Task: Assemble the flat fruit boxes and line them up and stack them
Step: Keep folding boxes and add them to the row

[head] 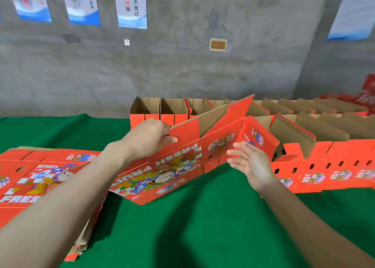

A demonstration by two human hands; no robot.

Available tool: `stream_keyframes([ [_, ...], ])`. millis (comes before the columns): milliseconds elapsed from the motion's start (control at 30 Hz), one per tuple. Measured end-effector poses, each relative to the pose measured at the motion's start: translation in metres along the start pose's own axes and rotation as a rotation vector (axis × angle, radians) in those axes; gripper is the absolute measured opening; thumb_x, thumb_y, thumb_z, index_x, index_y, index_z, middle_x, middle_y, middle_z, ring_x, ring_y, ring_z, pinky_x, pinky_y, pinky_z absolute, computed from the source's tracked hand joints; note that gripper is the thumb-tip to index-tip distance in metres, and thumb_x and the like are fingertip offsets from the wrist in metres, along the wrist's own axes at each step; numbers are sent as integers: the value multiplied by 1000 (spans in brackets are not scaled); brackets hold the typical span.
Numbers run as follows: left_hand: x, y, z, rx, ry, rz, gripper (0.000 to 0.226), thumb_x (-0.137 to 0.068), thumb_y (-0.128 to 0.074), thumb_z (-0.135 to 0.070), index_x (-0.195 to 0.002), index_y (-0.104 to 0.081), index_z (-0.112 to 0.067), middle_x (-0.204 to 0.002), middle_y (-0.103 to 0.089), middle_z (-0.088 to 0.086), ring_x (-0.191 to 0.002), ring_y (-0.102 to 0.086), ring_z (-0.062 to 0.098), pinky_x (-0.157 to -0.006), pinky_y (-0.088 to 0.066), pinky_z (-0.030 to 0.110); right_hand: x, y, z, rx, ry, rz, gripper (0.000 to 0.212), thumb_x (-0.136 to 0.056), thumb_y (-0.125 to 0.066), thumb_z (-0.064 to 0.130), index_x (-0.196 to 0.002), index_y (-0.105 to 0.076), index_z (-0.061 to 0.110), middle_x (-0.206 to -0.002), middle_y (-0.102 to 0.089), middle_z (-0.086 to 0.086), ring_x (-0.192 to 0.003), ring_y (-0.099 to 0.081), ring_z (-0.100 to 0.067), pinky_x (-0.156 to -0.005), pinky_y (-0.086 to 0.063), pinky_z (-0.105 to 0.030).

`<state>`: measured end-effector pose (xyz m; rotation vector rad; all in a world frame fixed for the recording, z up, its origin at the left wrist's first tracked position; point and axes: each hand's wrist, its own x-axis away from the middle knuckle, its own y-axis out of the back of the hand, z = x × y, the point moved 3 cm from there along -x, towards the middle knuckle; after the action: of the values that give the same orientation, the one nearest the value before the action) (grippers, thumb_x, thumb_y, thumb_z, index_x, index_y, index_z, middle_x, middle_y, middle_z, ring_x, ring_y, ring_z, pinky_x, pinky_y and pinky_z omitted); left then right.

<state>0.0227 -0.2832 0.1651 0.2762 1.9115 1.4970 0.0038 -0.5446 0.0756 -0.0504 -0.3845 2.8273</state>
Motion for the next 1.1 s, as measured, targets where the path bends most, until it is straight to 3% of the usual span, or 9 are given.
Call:
stream_keyframes([
  [100,-19,1,-19,59,-36,48,48,-90,-63,-24,-53,-34,-17,-55,-42,1,-63,-44,28,-59,-23,32,16,-4,21,314,405,16,20,-94,-51,1,-101,-61,17,-88,-69,-1,-58,-65,-8,-59,-53,-21],
  [167,-29,-8,-31,9,-45,105,45,-91,-62,-29,-56,-38,-15,-67,-55,13,-70,-52,32,-63,-35,36,26,-10,29,539,613,62,31,-91,-55,0,-102,-56,29,-101,-64,6,-71,-65,-7,-68,-52,-22],
  [267,-39,-15,-47,-63,-54,135,44,-92,-59,-34,-59,-37,-15,-79,-61,19,-80,-56,35,-69,-43,39,31,-14,34,754,788,51,38,-85,-63,3,-118,-53,20,-110,-55,4,-75,-59,-6,-69,-44,-10],
  [400,-47,-6,-67,-36,-93,138,47,-91,-61,-29,-54,-38,-13,-61,-46,7,-64,-42,28,-62,-34,35,21,-13,32,889,690,71,40,-83,-70,14,-117,-49,14,-104,-56,4,-64,-54,-9,-60,-36,-12],
  [533,-50,3,-82,21,-133,183,41,-91,-63,-24,-66,-54,8,-53,-40,1,-59,-37,23,-63,-33,36,18,-9,38,965,678,105,33,-80,-74,27,-97,-48,19,-91,-58,4,-63,-48,-2,-59,-32,-19],
  [733,-47,-5,-80,19,-115,243,34,-88,-65,-22,-65,-54,1,-56,-48,5,-55,-42,21,-56,-26,31,22,-4,32,944,423,314,29,-93,-57,34,-83,-35,18,-77,-65,-6,-52,-67,-11,-41,-44,-19],
  [867,-40,-20,-66,-90,-65,201,31,-82,-69,-41,-90,-70,-11,-89,-70,5,-85,-61,23,-66,-43,29,30,-11,8,930,248,375,36,-88,-65,36,-106,-47,11,-86,-66,-12,-73,-69,-27,-66,-56,-42],
  [1000,-22,-14,-28,-35,98,123,39,-86,-59,-52,-102,-69,-18,-101,-70,-1,-95,-63,18,-80,-48,31,28,-16,4,1138,354,305,37,-82,-68,46,-99,-64,13,-92,-68,-1,-90,-65,-25,-78,-51,-36],
  [1100,1,4,3,-29,181,112,31,-91,-56,-43,-100,-71,-18,-97,-71,-2,-84,-62,13,-74,-44,25,24,-12,8,1170,357,323,38,-84,-64,48,-102,-61,15,-97,-67,-1,-82,-64,-21,-78,-50,-36],
])
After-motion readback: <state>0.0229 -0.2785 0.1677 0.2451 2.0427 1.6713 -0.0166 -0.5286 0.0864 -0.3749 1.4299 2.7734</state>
